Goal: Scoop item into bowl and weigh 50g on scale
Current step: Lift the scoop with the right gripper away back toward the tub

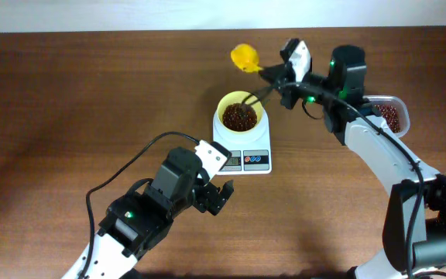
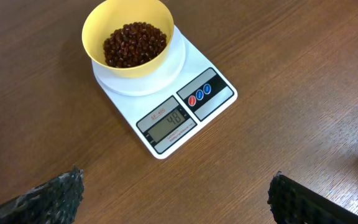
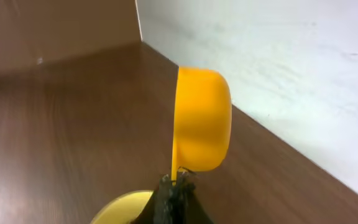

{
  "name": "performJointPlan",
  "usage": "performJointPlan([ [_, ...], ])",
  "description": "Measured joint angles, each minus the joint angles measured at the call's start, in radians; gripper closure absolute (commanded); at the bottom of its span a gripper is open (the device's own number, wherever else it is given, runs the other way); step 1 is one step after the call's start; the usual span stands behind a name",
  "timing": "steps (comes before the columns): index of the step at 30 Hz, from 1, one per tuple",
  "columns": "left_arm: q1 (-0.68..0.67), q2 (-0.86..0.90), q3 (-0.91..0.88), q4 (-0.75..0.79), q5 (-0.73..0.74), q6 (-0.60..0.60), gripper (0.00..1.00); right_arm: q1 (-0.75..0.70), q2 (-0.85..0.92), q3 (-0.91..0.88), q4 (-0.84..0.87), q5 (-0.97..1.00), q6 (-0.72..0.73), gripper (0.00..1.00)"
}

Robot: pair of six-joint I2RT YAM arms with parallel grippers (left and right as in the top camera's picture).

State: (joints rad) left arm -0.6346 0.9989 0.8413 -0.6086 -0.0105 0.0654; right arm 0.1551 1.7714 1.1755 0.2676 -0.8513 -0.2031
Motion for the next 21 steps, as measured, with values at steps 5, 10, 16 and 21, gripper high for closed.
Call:
performJointPlan([
  [5, 0.0, 0.0, 0.0, 0.0, 0.0, 0.0, 0.01, -0.004, 0.002, -0.001, 0.065, 0.27, 0.388, 0.96],
  [10, 0.0, 0.0, 0.0, 0.0, 0.0, 0.003, 0.01, -0.067, 0.002, -0.001, 0.051, 0.547, 0.56, 0.96],
  [16, 0.0, 0.0, 0.0, 0.0, 0.0, 0.003, 0.01, -0.183, -0.027, 0.0, -0.104, 0.781, 0.593, 0.96],
  [21, 0.0, 0.0, 0.0, 0.0, 0.0, 0.003, 0.01, -0.213, -0.164, 0.005, -0.343, 0.857, 0.595, 0.96],
])
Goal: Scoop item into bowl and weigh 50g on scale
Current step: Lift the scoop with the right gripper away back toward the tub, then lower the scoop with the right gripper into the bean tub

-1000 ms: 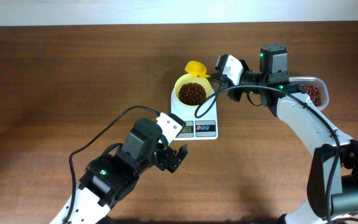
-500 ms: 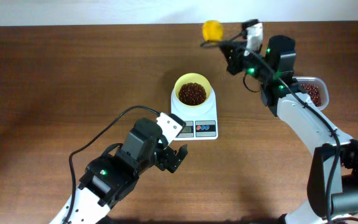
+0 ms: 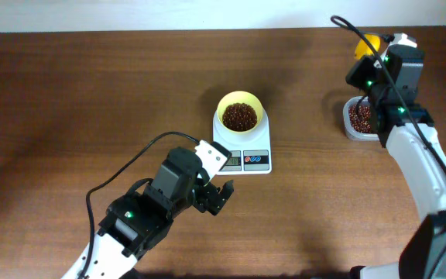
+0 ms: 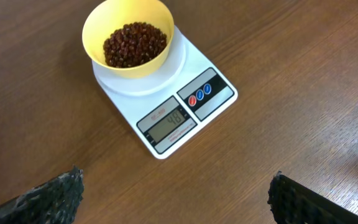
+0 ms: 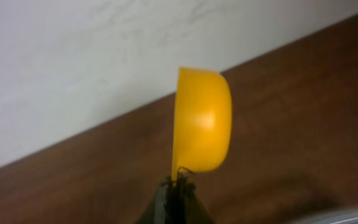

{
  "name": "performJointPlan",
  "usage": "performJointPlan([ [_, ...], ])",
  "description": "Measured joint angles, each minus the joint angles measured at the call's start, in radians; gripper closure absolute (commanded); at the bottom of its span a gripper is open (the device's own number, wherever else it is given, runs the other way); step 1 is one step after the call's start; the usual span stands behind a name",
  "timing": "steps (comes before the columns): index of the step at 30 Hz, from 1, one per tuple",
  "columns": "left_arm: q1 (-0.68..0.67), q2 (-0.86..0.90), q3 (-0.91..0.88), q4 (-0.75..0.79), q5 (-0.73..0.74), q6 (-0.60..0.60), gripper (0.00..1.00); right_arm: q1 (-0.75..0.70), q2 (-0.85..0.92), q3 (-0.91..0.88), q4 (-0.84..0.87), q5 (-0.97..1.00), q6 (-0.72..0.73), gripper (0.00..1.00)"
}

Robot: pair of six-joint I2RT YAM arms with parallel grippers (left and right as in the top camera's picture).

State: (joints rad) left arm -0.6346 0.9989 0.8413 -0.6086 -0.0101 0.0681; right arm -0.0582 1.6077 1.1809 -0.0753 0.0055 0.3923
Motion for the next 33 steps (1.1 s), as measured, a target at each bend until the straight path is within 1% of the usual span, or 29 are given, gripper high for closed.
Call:
performJointPlan([
  [2, 0.0, 0.0, 0.0, 0.0, 0.0, 0.0, 0.01, 0.0, -0.038, 0.008, -0.114, 0.01, 0.001, 0.96],
  [4, 0.0, 0.0, 0.0, -0.002, 0.0, 0.0, 0.01, -0.006, -0.064, 0.01, -0.274, 0.024, 0.0, 0.96],
  [8, 0.0, 0.0, 0.0, 0.0, 0.0, 0.0, 0.01, -0.011, -0.064, 0.011, -0.411, 0.077, 0.001, 0.96],
  [10, 0.0, 0.0, 0.0, 0.0, 0.0, 0.0, 0.01, -0.011, -0.064, 0.011, -0.456, 0.142, 0.001, 0.96],
  [13, 0.0, 0.0, 0.0, 0.0, 0.0, 0.0, 0.01, -0.011, -0.064, 0.011, -0.472, 0.193, 0.0, 0.96],
  [19, 0.0, 0.001, 0.0, 0.0, 0.0, 0.0, 0.01, -0.014, -0.062, 0.011, -0.552, 0.216, -0.006, 0.96],
  [27, 0.0, 0.001, 0.0, 0.0, 0.0, 0.0, 0.01, -0.014, 0.082, 0.011, -0.55, 0.219, -0.011, 0.96],
  [33, 0.0, 0.001, 0.0, 0.0, 0.0, 0.0, 0.01, -0.015, 0.092, 0.01, -0.484, 0.182, -0.011, 0.96],
])
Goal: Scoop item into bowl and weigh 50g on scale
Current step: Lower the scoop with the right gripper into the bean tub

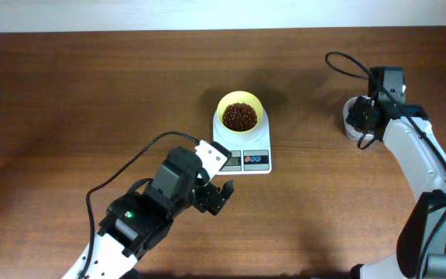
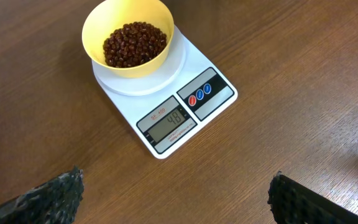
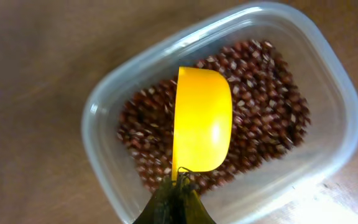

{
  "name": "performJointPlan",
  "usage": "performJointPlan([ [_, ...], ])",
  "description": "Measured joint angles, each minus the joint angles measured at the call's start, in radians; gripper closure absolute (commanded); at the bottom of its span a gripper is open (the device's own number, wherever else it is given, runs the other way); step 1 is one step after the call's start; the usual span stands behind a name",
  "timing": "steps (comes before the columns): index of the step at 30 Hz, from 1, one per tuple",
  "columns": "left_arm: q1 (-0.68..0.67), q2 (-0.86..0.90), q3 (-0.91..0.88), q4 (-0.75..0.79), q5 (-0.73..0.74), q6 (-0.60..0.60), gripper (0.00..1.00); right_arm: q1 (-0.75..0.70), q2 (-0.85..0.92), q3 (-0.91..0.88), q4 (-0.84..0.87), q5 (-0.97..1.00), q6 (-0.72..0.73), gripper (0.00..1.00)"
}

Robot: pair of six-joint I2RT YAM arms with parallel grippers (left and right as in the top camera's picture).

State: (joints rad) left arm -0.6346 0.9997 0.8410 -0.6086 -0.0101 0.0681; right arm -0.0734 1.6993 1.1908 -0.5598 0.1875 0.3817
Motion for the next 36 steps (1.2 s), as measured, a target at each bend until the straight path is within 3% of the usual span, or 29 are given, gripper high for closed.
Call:
performJointPlan([
  [10, 0.0, 0.0, 0.0, 0.0, 0.0, 0.0, 0.01, -0.012, 0.0, 0.0, 0.015, -0.19, 0.0, 0.96],
  [19, 0.0, 0.0, 0.0, 0.0, 0.0, 0.0, 0.01, -0.107, 0.0, 0.0, 0.011, -0.326, 0.0, 0.96],
  [27, 0.0, 0.0, 0.0, 0.0, 0.0, 0.0, 0.01, -0.255, 0.0, 0.0, 0.014, -0.489, -0.001, 0.96],
  [36, 0.0, 0.0, 0.0, 0.0, 0.0, 0.0, 0.01, -0.415, 0.0, 0.0, 0.014, -0.841, -0.072, 0.96],
])
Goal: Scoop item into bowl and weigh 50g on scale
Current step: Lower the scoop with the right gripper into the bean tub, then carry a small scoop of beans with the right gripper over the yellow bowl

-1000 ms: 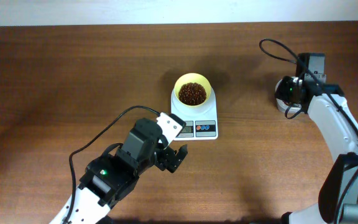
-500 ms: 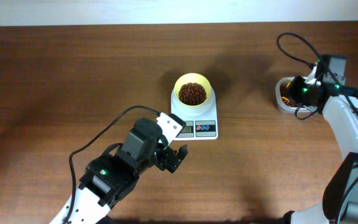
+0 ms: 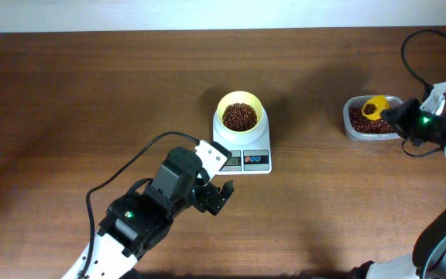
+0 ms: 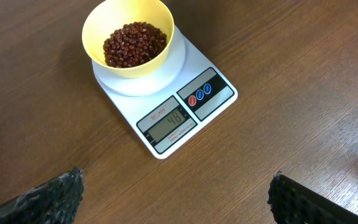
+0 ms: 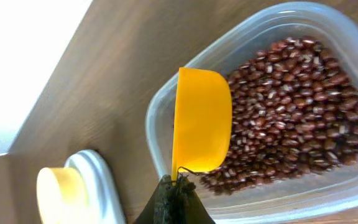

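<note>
A yellow bowl [image 3: 239, 113] of red beans stands on the white scale [image 3: 244, 149], whose display [image 4: 167, 118] reads 48. My right gripper [image 5: 178, 186] is shut on the handle of a yellow scoop [image 5: 201, 119], which is over the clear tub of red beans [image 3: 368, 119] at the right. In the overhead view the scoop [image 3: 375, 105] lies over the tub's far part. My left gripper [image 4: 174, 196] hangs open above bare table in front of the scale, its fingertips [image 4: 50, 194] far apart.
The table's far edge meets a white wall. In the right wrist view the bowl [image 5: 59, 189] and scale plate [image 5: 98, 180] show at lower left. A black cable loops behind the right arm [image 3: 440, 128].
My right arm has swung to the right of the bean tub, and the scoop now reaches over the tub from that side. The left arm and the scale reading are unchanged.
The scoop was held on edge beside the bowl on the scale, which read 48. Then my right gripper had carried it to the tub at the right, then straight over the beans. Now it is over the tub from the right. The left arm stayed put.
</note>
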{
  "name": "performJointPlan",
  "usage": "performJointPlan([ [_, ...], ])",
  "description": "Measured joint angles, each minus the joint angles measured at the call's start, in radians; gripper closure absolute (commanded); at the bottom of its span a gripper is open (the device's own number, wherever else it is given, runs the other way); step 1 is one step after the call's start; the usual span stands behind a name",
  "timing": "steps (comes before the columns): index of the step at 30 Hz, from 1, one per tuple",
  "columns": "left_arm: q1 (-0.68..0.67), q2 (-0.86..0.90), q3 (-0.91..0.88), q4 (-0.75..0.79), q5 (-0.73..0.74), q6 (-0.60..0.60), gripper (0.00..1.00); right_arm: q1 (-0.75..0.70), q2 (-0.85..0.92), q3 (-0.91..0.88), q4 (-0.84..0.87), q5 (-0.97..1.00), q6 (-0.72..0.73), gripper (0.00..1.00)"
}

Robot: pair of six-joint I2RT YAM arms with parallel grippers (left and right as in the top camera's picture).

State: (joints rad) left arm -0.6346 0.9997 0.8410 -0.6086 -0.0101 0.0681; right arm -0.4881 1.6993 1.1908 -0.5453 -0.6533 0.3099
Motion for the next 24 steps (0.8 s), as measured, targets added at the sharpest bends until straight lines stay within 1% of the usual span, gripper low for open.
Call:
performJointPlan([
  [6, 0.0, 0.0, 0.0, 0.0, 0.0, 0.0, 0.01, -0.003, 0.0, 0.0, 0.046, -0.201, -0.03, 0.96],
  [8, 0.0, 0.0, 0.0, 0.0, 0.0, 0.0, 0.01, 0.009, 0.0, 0.0, 0.049, -0.234, -0.031, 0.96],
  [11, 0.0, 0.0, 0.0, 0.0, 0.0, 0.0, 0.01, 0.079, 0.0, 0.0, 0.065, -0.252, -0.031, 0.96],
  [12, 0.0, 0.0, 0.0, 0.0, 0.0, 0.0, 0.01, 0.137, 0.001, 0.0, 0.091, -0.257, -0.03, 0.96],
  [17, 0.0, 0.0, 0.0, 0.0, 0.0, 0.0, 0.01, 0.264, 0.001, 0.0, 0.17, -0.257, -0.026, 0.96],
  [21, 0.0, 0.0, 0.0, 0.0, 0.0, 0.0, 0.01, 0.348, 0.002, -0.002, 0.321, -0.257, 0.047, 0.96],
  [24, 0.0, 0.0, 0.0, 0.0, 0.0, 0.0, 0.01, 0.392, 0.003, -0.003, 0.354, -0.249, 0.091, 0.96],
])
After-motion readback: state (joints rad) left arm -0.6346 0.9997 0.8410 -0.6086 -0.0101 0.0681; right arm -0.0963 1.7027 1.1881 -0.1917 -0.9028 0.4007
